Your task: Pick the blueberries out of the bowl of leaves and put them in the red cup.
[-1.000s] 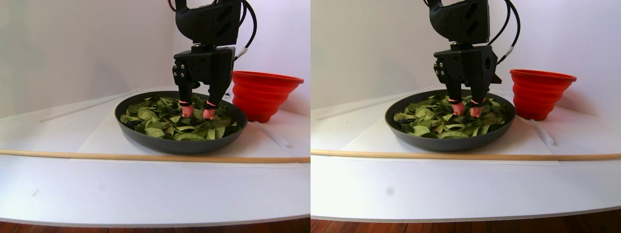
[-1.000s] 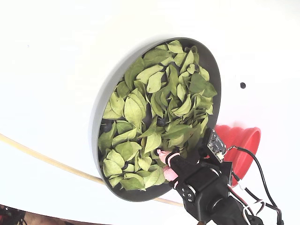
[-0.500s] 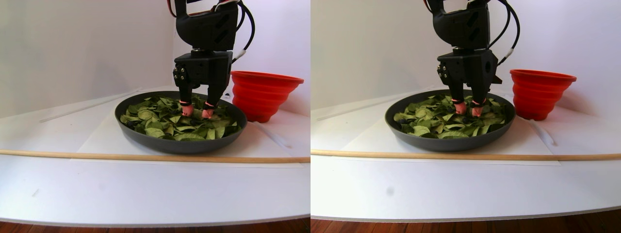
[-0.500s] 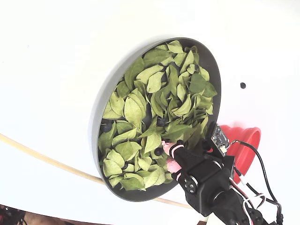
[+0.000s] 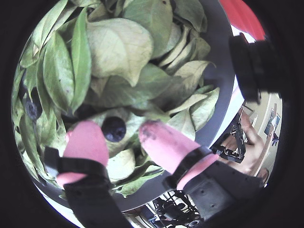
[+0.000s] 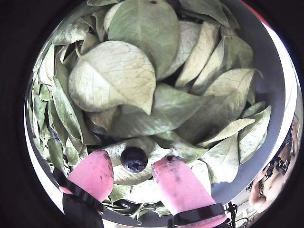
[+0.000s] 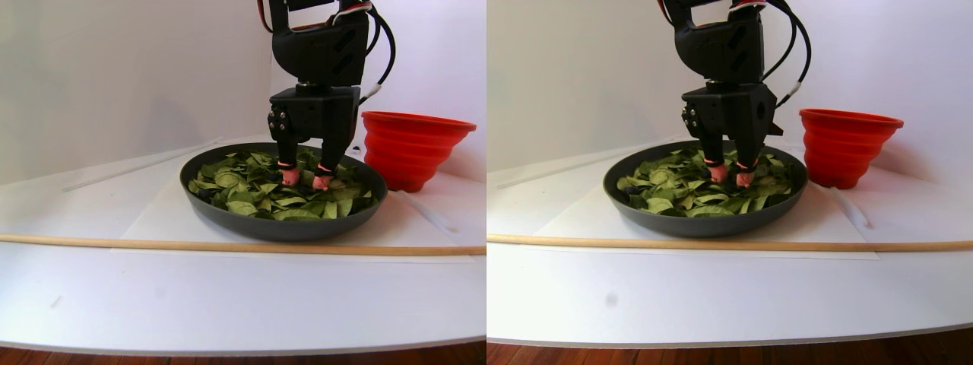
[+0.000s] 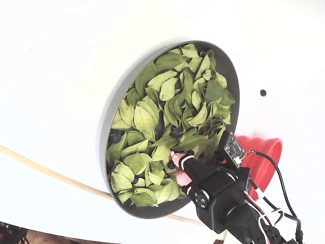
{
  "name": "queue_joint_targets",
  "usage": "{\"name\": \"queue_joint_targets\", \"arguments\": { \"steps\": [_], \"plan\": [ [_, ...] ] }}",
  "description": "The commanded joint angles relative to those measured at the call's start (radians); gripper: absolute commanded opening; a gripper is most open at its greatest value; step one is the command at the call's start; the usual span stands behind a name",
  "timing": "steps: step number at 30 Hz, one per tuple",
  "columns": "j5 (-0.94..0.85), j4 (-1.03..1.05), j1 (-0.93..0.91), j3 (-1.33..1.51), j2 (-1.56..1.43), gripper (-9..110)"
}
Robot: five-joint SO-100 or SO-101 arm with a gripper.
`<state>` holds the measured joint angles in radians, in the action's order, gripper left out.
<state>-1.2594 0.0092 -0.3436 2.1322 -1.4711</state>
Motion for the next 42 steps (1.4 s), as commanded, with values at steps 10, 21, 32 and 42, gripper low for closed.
{"name": "queue_joint_targets", "arguments": {
  "steps": [10,21,32,42],
  "plan": [
    [0.003,-0.054,-0.003,0.029,0.015,16],
    [0.005,-0.103,-0.006,0.026,0.067,14],
    [0.011,-0.138,-0.008,0.026,0.114,11],
    [0.017,-0.156,-0.002,0.023,0.124,10]
  ]
}}
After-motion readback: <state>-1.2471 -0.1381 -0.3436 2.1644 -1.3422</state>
